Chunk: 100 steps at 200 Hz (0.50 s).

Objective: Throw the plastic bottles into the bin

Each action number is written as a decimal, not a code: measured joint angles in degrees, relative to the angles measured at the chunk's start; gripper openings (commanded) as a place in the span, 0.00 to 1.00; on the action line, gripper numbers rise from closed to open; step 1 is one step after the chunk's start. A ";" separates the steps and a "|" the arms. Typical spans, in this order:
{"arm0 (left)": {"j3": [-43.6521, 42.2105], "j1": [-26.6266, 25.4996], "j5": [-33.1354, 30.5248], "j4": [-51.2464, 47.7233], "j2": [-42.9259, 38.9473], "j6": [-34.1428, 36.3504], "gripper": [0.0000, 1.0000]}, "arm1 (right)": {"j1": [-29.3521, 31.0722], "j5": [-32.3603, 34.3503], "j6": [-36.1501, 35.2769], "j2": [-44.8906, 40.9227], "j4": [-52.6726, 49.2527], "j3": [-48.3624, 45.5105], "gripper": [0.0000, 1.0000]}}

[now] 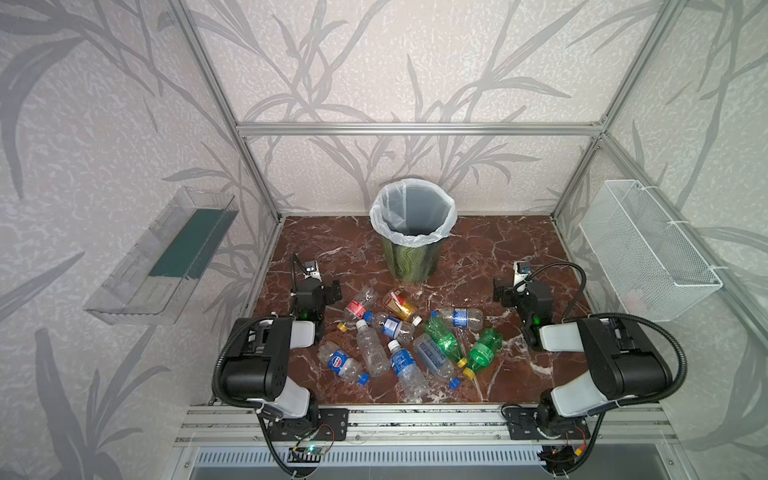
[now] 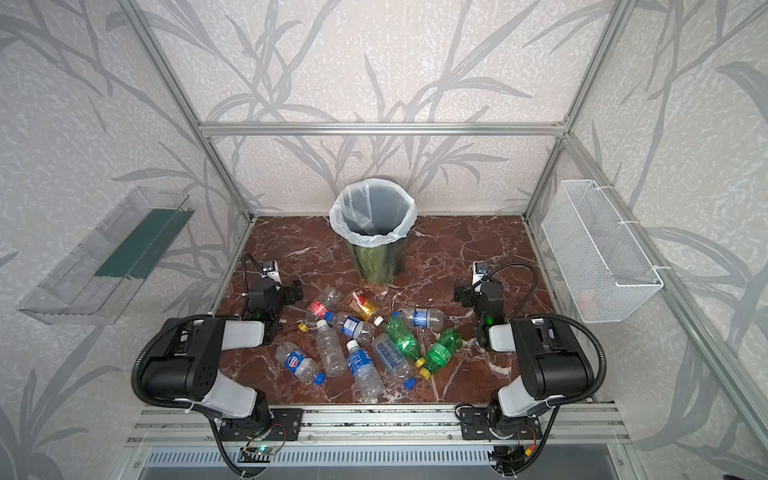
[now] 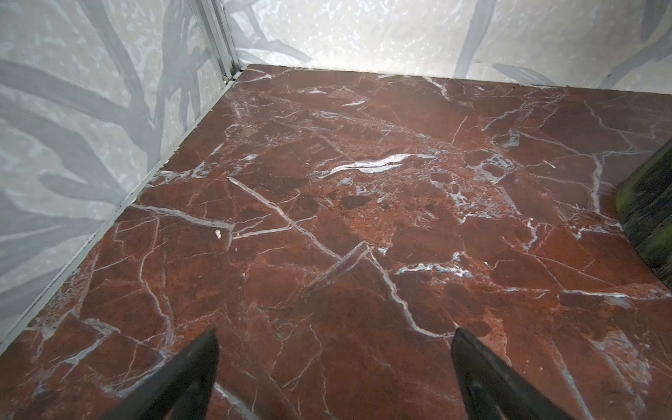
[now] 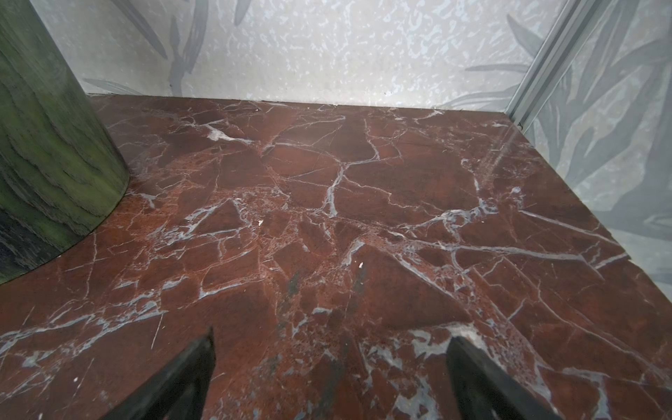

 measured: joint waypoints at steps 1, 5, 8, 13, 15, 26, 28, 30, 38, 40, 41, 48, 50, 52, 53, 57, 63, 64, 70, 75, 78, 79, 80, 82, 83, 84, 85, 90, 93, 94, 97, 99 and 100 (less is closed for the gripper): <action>0.00 0.00 0.00 0.00 0.00 0.00 0.99 | 0.00 0.00 0.00 0.00 0.00 0.00 0.99; 0.00 0.00 0.02 0.00 0.00 0.00 0.99 | 0.00 0.00 0.00 0.00 -0.04 0.00 0.99; 0.00 0.00 0.02 0.00 0.00 0.00 0.99 | 0.00 0.00 0.00 0.00 -0.04 0.00 0.99; 0.00 0.00 0.02 0.00 0.00 0.00 0.99 | 0.00 0.00 0.00 0.00 -0.04 0.00 0.99; 0.00 0.00 0.02 0.00 0.00 0.00 0.99 | 0.00 0.00 0.00 0.00 -0.04 0.00 0.99; 0.00 0.00 0.02 0.00 0.00 0.00 0.99 | 0.02 0.00 0.00 0.00 -0.04 0.00 0.99; 0.00 0.00 0.00 0.00 0.00 0.00 0.99 | 0.00 0.00 0.00 0.00 -0.04 0.00 0.99; 0.00 0.00 0.02 0.00 0.00 0.00 0.99 | 0.00 0.00 0.00 0.00 -0.04 0.00 0.99; 0.00 0.00 0.02 0.00 0.00 0.00 0.99 | 0.02 0.02 0.00 0.00 -0.04 0.00 0.99; 0.00 0.00 0.00 0.00 0.00 0.00 0.99 | 0.02 0.02 0.00 0.00 -0.04 0.00 0.99; 0.00 0.00 0.00 0.00 0.00 0.00 1.00 | 0.07 0.02 -0.02 0.00 -0.04 0.00 0.99; 0.00 0.00 0.02 0.00 0.00 0.00 0.99 | 0.13 0.07 -0.02 0.00 -0.07 0.02 0.99; 0.00 0.00 0.00 0.00 0.00 0.00 0.99 | 0.13 0.07 -0.02 0.00 -0.04 0.02 0.99; 0.00 0.00 0.00 0.00 0.00 0.00 0.99 | 0.13 0.07 -0.02 0.00 -0.04 0.02 0.99; 0.00 0.00 0.00 0.00 0.00 0.00 0.99 | 0.15 0.09 -0.02 0.00 -0.07 0.02 0.99; 0.00 0.00 0.00 0.00 0.00 0.00 0.99 | 0.24 0.13 -0.02 0.00 -0.04 0.02 0.99; 0.00 0.00 0.00 0.00 0.00 0.00 0.99 | 0.33 0.20 -0.04 0.00 -0.07 0.02 0.99; 0.00 0.00 0.00 0.00 0.00 0.00 0.99 | 0.35 0.20 -0.04 0.00 -0.07 0.02 0.99; 0.00 0.00 0.02 0.00 0.00 0.00 0.99 | 0.39 0.24 -0.04 0.00 -0.11 0.07 0.99; 0.00 0.00 0.00 0.00 0.00 0.00 0.99 | 0.44 0.31 -0.07 0.02 -0.13 0.11 0.99; 0.00 0.00 0.00 0.00 0.00 0.00 0.99 | 0.48 0.35 -0.07 0.02 -0.15 0.15 0.99; 0.00 0.00 0.02 0.00 0.00 0.00 0.99 | 0.48 0.37 -0.07 0.02 -0.15 0.17 0.99; 0.00 0.00 0.00 0.00 0.00 0.00 0.99 | 0.50 0.39 -0.07 0.02 -0.17 0.20 0.99; 0.00 0.00 0.00 0.00 0.00 0.00 0.99 | 0.52 0.44 -0.07 0.02 -0.20 0.26 0.99; 0.00 0.00 0.00 0.00 0.00 0.00 0.99 | 0.52 0.44 -0.07 0.02 -0.20 0.26 0.99; 0.00 0.00 0.00 0.00 0.00 0.00 0.99 | 0.52 0.44 -0.07 0.02 -0.20 0.26 0.99; 0.00 0.00 0.00 0.00 0.00 0.00 0.99 | 0.55 0.46 -0.07 0.04 -0.20 0.31 0.99; 0.00 0.00 0.02 0.00 0.00 0.00 0.99 | 0.61 0.52 -0.07 0.04 -0.20 0.39 0.99; 0.00 0.00 0.00 0.00 0.00 0.00 0.99 | 0.61 0.55 -0.07 0.04 -0.24 0.42 0.99; 0.00 0.00 0.00 0.00 0.00 0.00 0.99 | 0.61 0.55 -0.07 0.04 -0.24 0.44 0.99; 0.00 0.00 0.00 0.00 0.00 0.00 0.99 | 0.61 0.57 -0.07 0.04 -0.26 0.50 0.99; 0.00 0.00 0.00 0.00 0.00 0.00 0.99 | 0.61 0.59 -0.07 0.04 -0.26 0.55 0.99; 0.00 0.00 0.00 0.00 0.00 0.00 0.99 | 0.61 0.59 -0.07 0.04 -0.26 0.59 0.99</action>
